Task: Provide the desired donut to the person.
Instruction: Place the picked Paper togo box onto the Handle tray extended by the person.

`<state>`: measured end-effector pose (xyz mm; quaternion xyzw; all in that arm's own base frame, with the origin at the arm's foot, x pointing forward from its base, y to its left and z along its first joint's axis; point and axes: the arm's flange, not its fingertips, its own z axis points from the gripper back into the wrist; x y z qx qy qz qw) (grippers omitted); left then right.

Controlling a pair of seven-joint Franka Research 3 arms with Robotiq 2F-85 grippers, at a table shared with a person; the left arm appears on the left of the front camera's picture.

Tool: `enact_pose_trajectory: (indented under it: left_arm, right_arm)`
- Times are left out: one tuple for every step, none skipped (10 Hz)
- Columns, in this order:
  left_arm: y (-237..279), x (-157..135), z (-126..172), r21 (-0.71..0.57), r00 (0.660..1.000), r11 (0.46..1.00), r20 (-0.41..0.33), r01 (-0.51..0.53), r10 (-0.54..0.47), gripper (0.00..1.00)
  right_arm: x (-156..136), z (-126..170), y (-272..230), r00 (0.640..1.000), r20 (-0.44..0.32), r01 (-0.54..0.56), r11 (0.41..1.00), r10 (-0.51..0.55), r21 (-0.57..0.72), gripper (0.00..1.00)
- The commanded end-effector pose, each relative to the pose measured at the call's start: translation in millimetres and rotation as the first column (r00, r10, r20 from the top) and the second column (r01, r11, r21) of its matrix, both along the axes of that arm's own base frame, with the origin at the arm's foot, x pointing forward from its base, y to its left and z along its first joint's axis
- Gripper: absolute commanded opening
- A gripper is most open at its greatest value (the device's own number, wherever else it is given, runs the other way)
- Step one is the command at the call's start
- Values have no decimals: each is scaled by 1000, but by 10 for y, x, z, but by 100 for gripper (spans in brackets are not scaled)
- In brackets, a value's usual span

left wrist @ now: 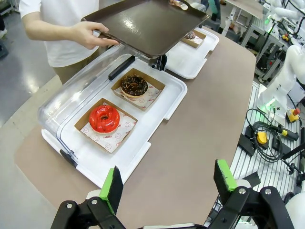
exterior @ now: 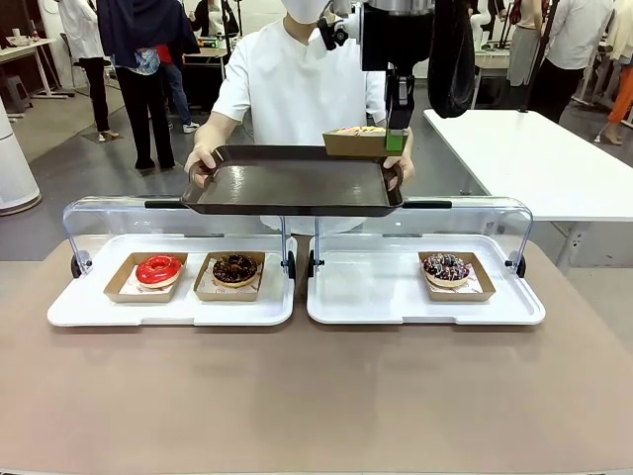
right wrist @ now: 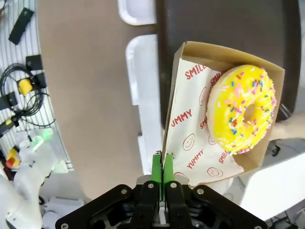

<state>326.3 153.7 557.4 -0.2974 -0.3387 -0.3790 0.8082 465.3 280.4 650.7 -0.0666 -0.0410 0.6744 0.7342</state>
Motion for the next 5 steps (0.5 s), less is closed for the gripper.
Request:
enact_pose_trajectory:
  left_arm:
    - [0, 6, 14, -17, 1000, 1000, 16, 9, -9, 100]
    - [0, 6, 14, -17, 1000, 1000, 16, 9, -9, 100]
    - [0, 6, 14, -17, 1000, 1000, 16, 9, -9, 100]
    - [0, 6, 14, -17, 1000, 1000, 16, 9, -9, 100]
    - [0, 6, 14, -17, 1000, 1000, 16, 9, -9, 100]
  right_arm:
    - [262, -6, -19, 995, -29, -93, 994, 94, 60, 1]
    - [403, -20, -70, 991, -27, -129, 986, 132, 105, 1]
    - [519, -33, -120, 986, -17, -160, 977, 164, 142, 1]
    - [592, -56, -157, 984, -13, -174, 971, 179, 161, 1]
    - [676, -87, -183, 985, -12, -167, 972, 171, 168, 1]
